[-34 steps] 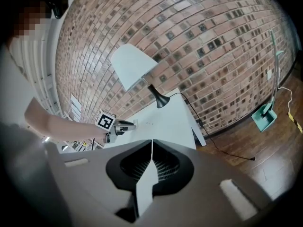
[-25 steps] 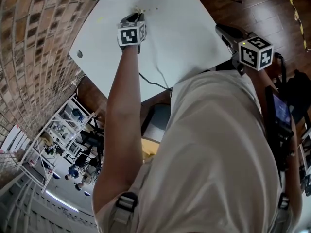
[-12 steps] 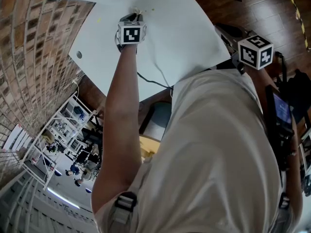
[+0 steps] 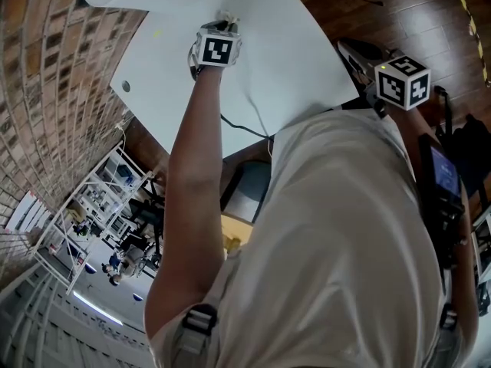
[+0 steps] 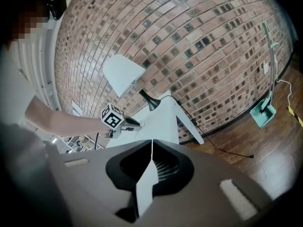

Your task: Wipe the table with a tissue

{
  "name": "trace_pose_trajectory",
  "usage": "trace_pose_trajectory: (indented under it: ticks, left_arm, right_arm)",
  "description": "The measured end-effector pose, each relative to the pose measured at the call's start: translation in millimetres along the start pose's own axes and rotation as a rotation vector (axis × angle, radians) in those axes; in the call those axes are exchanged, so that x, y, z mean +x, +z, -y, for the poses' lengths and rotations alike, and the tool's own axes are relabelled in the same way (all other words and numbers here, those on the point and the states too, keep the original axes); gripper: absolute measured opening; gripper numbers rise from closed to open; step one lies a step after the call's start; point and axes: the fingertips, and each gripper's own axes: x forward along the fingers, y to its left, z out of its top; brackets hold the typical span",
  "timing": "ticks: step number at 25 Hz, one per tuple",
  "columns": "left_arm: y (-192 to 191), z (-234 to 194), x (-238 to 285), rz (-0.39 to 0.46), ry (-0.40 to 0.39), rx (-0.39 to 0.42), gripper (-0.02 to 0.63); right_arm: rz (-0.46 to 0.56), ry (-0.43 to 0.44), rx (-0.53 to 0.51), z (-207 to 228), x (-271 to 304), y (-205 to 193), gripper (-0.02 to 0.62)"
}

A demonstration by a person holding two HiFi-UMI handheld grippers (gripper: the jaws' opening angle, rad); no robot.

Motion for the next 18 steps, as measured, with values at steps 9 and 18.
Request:
trace_pose_trajectory:
  ticks: [9, 18]
  left_arm:
    - [22.6, 35.8, 0.0, -0.018, -0.051, 0.057, 0.061]
    - [43.8, 88.5, 4.2, 0.015, -0.166, -0.070, 0.061]
  right_arm:
    - [-0.020, -0.008, 0.004, 20.8, -11.2, 5.3, 0.014]
    - [-0.022, 0.019, -0.002, 27.9, -13.6, 14.3, 0.014]
